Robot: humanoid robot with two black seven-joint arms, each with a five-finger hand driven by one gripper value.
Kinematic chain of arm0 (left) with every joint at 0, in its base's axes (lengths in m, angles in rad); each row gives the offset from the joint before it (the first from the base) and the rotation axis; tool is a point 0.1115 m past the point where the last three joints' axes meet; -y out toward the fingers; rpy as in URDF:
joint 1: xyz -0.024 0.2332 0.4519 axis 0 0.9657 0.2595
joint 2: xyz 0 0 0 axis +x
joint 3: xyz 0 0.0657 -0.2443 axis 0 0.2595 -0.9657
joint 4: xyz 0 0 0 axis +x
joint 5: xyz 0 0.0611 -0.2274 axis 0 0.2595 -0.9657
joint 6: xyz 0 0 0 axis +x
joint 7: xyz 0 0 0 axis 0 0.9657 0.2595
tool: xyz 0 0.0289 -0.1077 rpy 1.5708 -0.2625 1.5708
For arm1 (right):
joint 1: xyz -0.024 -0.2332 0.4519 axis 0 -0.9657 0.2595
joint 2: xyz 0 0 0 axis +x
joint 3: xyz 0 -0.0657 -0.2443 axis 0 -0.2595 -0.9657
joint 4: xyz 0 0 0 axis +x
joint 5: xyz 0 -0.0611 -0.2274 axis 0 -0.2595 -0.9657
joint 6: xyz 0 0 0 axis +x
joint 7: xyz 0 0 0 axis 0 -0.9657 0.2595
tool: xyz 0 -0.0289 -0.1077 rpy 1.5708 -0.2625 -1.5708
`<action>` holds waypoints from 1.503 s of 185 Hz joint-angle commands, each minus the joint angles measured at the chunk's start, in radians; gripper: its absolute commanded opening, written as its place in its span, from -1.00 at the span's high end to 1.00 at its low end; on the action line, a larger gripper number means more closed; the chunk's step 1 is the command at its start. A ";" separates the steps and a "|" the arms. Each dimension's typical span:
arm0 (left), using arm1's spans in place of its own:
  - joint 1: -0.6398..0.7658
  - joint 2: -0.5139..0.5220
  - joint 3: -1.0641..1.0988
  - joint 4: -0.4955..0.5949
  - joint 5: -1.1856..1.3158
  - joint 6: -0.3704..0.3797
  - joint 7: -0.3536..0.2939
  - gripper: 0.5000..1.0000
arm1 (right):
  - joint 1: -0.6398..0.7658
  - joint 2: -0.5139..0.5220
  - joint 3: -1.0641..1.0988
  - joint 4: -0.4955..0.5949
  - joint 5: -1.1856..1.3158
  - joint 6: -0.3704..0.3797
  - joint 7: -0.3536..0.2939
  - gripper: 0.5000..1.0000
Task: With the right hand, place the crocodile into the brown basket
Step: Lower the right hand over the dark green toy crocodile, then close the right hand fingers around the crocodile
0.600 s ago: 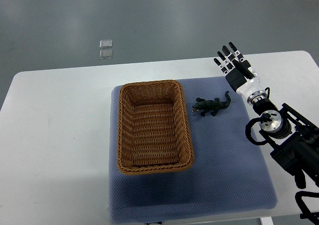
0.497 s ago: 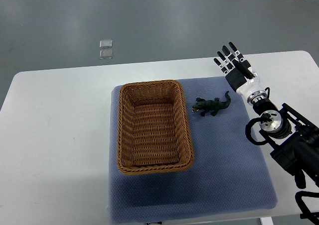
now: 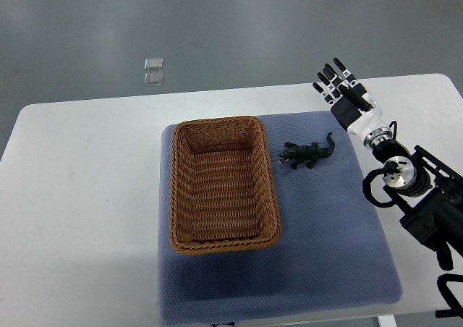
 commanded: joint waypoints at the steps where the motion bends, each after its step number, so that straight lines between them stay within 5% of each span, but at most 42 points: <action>1: 0.000 0.000 0.000 0.000 0.001 0.000 0.000 -1.00 | 0.032 -0.032 -0.050 0.001 -0.069 0.001 -0.002 -0.71; 61: -0.004 0.000 0.001 -0.003 0.001 0.000 0.000 -1.00 | 0.241 -0.192 -0.331 0.013 -0.540 0.074 -0.004 -0.71; 128: -0.009 0.000 0.003 -0.009 0.001 -0.002 0.000 -1.00 | 0.486 -0.247 -0.747 0.082 -1.034 0.088 -0.051 -0.72; 188: -0.009 0.000 0.003 -0.008 0.001 -0.002 0.000 -1.00 | 0.482 -0.328 -0.794 0.211 -1.068 0.091 -0.103 -0.72; 278: -0.009 0.000 0.001 -0.008 0.001 -0.002 0.000 -1.00 | 0.414 -0.319 -0.796 0.219 -1.095 0.037 -0.103 -0.72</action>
